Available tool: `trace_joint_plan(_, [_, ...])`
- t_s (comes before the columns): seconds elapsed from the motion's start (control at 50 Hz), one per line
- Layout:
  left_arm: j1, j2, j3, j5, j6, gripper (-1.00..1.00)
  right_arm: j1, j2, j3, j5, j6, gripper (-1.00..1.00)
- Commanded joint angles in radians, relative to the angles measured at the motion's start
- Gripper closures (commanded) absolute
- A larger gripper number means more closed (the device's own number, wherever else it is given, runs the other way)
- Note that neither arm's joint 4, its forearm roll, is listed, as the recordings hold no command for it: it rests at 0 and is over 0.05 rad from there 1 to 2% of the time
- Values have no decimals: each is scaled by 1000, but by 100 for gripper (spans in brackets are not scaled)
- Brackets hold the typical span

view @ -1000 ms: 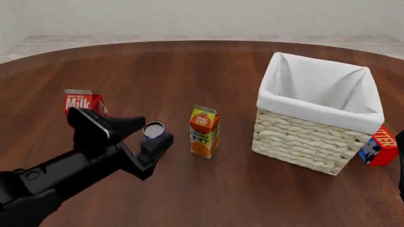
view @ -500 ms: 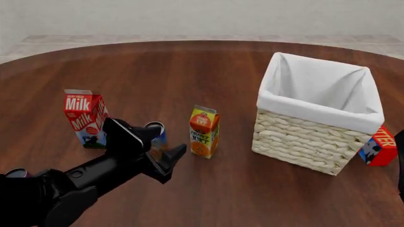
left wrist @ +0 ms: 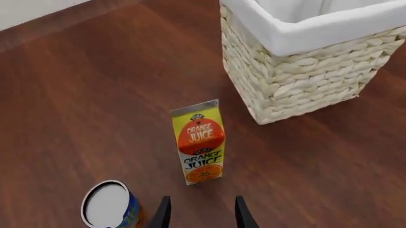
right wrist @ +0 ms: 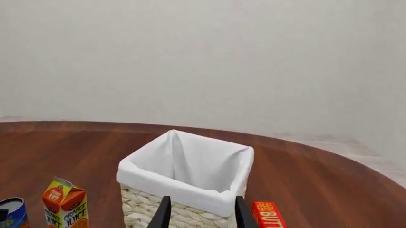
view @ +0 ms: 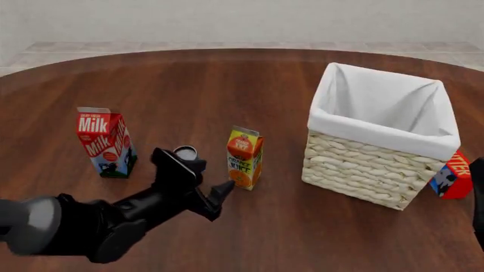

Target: Pick up the orange juice, and put it in the basket.

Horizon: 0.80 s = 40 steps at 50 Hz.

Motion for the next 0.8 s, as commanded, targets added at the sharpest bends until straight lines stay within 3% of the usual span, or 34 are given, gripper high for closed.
trace_joint_plan(0.02, [-8,86,-32,-31,-2,-100,1,0,0,3,6,-100])
trace_joint_plan(0.3, [-5,87,-90,22,11,-100,3,0,13,1,17,-100])
trace_joint_plan(0.8, [-2,159,-152,23,13,-100,12,0,27,-3,22,-100])
